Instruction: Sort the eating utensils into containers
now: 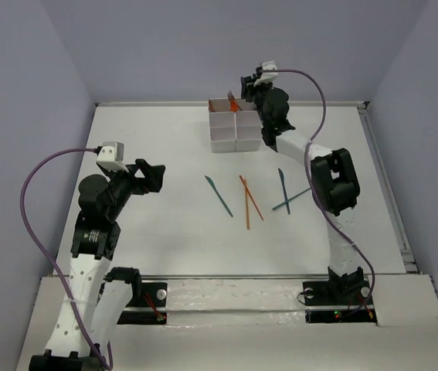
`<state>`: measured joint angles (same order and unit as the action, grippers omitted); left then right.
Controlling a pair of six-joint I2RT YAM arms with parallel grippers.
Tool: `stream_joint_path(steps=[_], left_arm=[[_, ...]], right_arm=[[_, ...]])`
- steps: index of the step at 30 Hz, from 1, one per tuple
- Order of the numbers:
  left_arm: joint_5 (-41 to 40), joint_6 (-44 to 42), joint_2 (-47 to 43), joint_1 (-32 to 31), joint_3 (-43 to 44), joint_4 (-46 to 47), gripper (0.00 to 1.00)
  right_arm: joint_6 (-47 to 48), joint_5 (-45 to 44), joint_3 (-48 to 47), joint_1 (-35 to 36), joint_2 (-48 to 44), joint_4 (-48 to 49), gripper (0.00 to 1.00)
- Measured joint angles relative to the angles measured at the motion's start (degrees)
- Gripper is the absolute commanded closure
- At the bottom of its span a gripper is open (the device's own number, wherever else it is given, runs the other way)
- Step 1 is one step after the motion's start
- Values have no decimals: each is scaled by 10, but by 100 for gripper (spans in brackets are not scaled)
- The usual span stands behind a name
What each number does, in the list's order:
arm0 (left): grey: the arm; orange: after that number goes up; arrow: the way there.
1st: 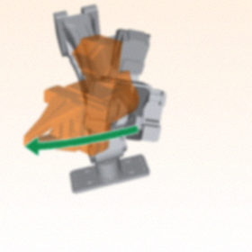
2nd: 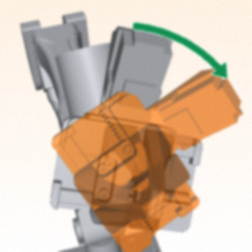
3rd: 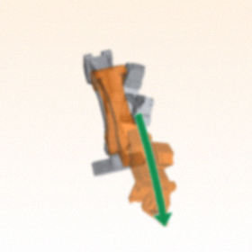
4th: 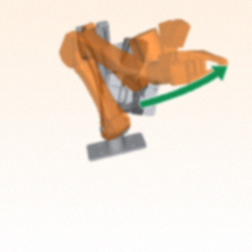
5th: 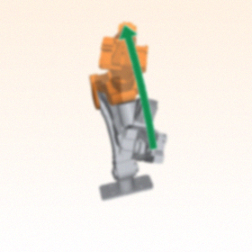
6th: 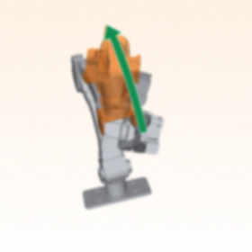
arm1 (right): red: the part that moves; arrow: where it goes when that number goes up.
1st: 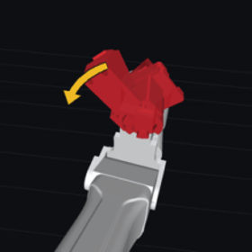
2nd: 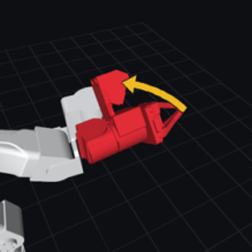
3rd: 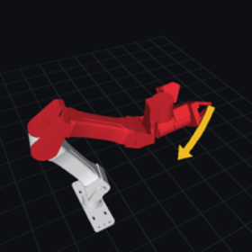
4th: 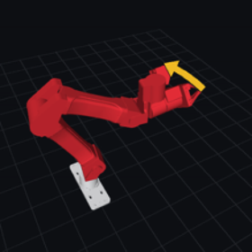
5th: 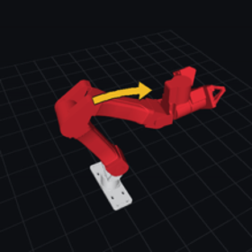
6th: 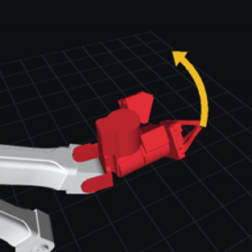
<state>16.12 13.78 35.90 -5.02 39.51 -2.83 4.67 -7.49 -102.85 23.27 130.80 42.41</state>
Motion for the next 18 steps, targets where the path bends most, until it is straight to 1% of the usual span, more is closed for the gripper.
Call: stream_joint_path(steps=[3, 5, 10, 11, 12, 13, 15, 18], left_arm=[[0, 0, -4, 0, 0, 0, 1], [2, 0, -6, 0, 0, 0, 1], [4, 0, -7, 0, 0, 0, 1], [4, 0, -7, 0, 0, 0, 1], [4, 0, -8, 0, 0, 0, 1], [4, 0, -8, 0, 0, 0, 1], [5, 0, -9, 0, 0, 0, 1], [6, 1, -12, 0, 0, 0, 1]], right_arm=[[-7, 3, 45, 1, -78, 1, 50], [-19, 8, 91, 5, -147, -14, 53], [-78, 46, 155, 27, -263, -104, 67], [-90, 55, 175, 38, -284, -125, 67], [-107, 68, 203, 47, -304, -163, 73], [-111, 73, 212, 62, -310, -178, 74], [-127, 76, 235, 95, -315, -235, 74], [-146, 76, 258, 140, -309, -316, 63]])
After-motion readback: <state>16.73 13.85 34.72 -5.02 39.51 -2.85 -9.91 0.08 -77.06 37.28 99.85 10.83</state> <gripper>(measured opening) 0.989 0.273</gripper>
